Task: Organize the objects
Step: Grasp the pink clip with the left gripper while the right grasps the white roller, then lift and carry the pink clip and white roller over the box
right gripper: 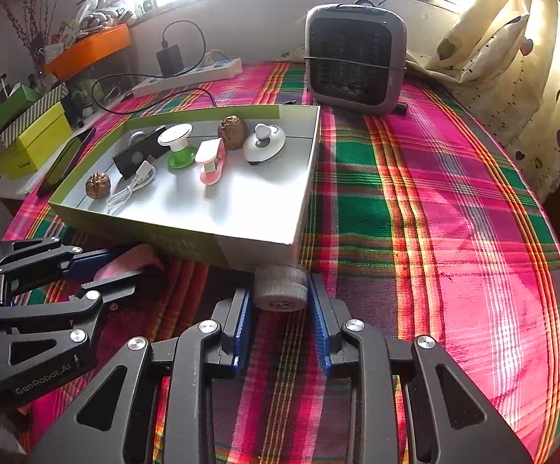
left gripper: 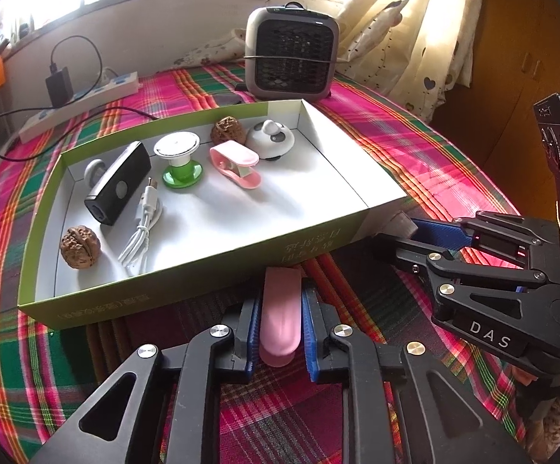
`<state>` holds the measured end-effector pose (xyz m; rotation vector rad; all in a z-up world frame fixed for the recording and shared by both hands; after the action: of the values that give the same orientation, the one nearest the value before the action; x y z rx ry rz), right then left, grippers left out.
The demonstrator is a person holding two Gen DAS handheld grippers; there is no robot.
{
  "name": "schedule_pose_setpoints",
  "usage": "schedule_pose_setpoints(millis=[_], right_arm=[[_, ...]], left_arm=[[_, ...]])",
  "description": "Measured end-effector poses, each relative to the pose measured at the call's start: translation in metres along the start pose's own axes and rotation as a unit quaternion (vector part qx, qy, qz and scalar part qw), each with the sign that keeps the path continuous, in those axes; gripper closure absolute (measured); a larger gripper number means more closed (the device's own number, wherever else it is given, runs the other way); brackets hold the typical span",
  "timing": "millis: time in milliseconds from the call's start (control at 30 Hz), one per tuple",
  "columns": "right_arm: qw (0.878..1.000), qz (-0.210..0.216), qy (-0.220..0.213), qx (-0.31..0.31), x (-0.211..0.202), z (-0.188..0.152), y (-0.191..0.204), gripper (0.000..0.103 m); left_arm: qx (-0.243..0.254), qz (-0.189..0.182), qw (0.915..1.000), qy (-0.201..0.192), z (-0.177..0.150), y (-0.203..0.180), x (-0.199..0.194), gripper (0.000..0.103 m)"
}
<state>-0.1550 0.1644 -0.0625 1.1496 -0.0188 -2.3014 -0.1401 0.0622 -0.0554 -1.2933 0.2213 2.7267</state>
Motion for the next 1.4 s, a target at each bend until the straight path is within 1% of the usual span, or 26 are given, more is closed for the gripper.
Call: schedule_pose_setpoints(millis=[333, 600, 933, 1400], right_arm=[[1.000, -0.005, 0.002, -0.006, 0.000, -0.001, 0.002, 0.074], [1.000, 0.003, -0.001, -0.012, 0.000, -0.001, 0.013, 0.074], [1.000, 0.004, -0.001, -0.018, -0.001, -0.001, 0.022, 0.074], [1.000, 0.008, -0.006, -0.021, -0.003, 0.003, 0.034, 0.074]], left_arm=[[-0.013, 0.008, 0.9999, 0.000, -0.004, 0.005, -0.002, 0.088], [-0.023, 0.013, 0.9997, -0.001, -0.005, 0.012, -0.006, 0.088], [-0.035, 0.005, 0.9994, -0.005, -0.006, 0.015, -0.009, 0.088], [-0.046, 0.005, 0.9988, -0.015, -0.005, 0.025, -0.017, 0.088]])
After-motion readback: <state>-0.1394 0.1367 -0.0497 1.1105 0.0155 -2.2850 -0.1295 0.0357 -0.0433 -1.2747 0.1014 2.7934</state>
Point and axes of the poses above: each gripper's, at about its wrist camera, not at the fingertips, and x roughly the way its jaws point, y to its left, z to its top, the point moved 8 cm from there along x, roughly the way its jaws point, and after that the axes turned 14 degrees about z, right-handed, at the moved point
